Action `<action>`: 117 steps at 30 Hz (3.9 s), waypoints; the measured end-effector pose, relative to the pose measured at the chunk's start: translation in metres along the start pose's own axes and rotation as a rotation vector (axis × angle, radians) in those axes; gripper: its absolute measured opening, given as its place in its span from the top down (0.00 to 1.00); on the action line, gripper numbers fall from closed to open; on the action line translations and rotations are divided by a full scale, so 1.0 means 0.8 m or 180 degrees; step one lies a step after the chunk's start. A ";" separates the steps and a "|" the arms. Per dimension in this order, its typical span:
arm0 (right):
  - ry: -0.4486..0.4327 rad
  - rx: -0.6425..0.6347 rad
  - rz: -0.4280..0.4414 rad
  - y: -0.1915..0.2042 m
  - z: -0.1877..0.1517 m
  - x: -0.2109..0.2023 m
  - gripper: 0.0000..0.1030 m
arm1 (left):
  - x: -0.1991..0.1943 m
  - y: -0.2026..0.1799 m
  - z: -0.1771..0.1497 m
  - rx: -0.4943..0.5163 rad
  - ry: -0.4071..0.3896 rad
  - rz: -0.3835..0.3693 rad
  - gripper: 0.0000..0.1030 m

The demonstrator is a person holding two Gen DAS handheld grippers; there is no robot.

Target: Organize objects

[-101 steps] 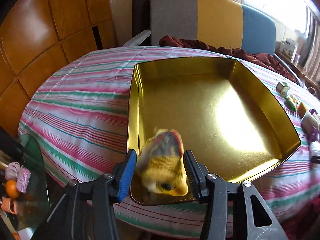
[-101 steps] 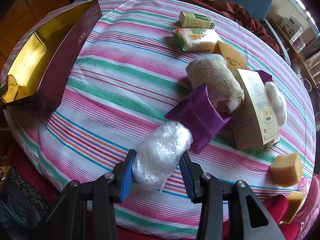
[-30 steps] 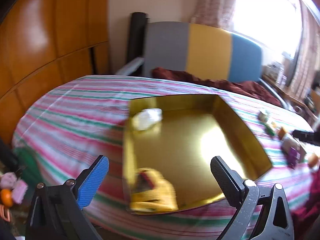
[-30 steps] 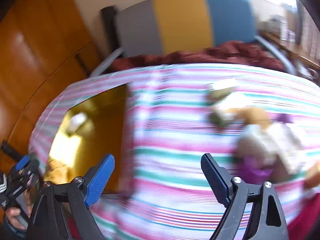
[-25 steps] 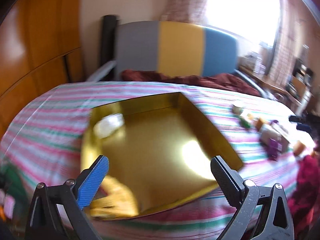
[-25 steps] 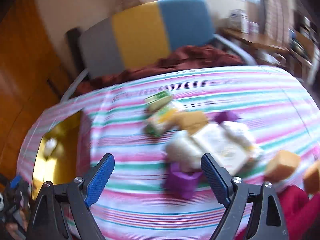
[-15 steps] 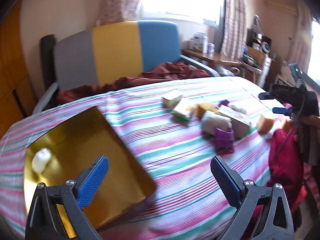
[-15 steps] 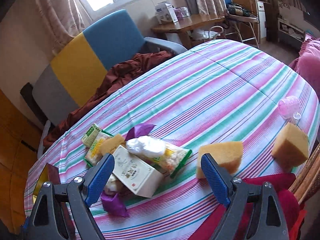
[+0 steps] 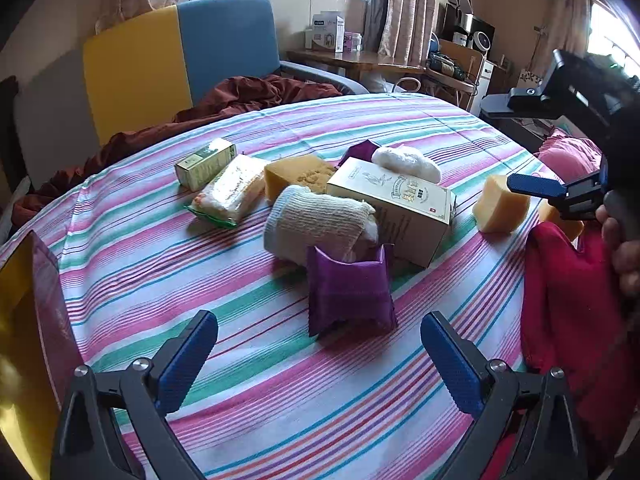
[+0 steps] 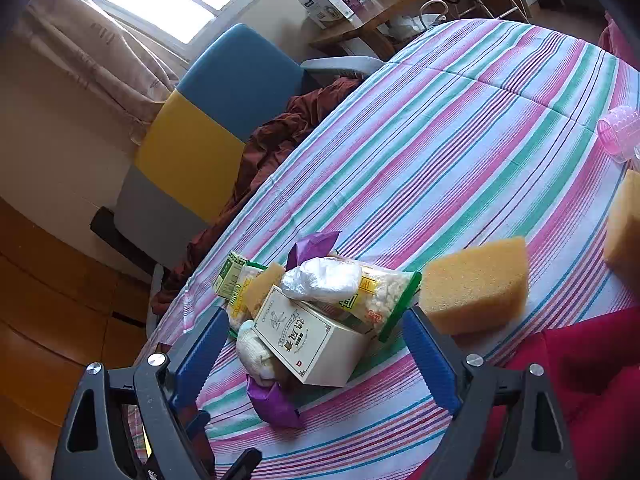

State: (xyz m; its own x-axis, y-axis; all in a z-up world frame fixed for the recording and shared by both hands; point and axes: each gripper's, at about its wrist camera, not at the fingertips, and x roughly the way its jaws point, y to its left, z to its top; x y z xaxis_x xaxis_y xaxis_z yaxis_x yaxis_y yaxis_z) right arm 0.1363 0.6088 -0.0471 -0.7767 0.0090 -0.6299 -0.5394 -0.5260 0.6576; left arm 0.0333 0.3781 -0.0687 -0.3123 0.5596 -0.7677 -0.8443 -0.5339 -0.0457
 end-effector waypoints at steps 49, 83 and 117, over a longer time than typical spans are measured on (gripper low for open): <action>0.0749 -0.0459 -0.1928 -0.027 0.037 0.048 0.48 | -0.039 0.045 -0.081 -0.0240 -0.0131 0.0017 0.57; 0.0389 -0.0684 -0.1926 -0.004 0.027 0.033 0.49 | -0.205 0.389 -0.156 -0.1918 -0.0287 0.1438 0.57; -0.0208 -0.1154 -0.1255 0.081 -0.003 -0.019 0.49 | -0.262 0.343 -0.201 -0.1849 -0.0498 0.1805 0.29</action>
State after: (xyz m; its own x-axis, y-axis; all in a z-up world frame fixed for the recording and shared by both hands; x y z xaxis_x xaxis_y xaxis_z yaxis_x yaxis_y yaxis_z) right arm 0.1138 0.5727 0.0042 -0.5628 0.3120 -0.7655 -0.6563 -0.7317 0.1842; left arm -0.0630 0.0123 -0.0230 -0.7165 0.1656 -0.6777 -0.1941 -0.9804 -0.0343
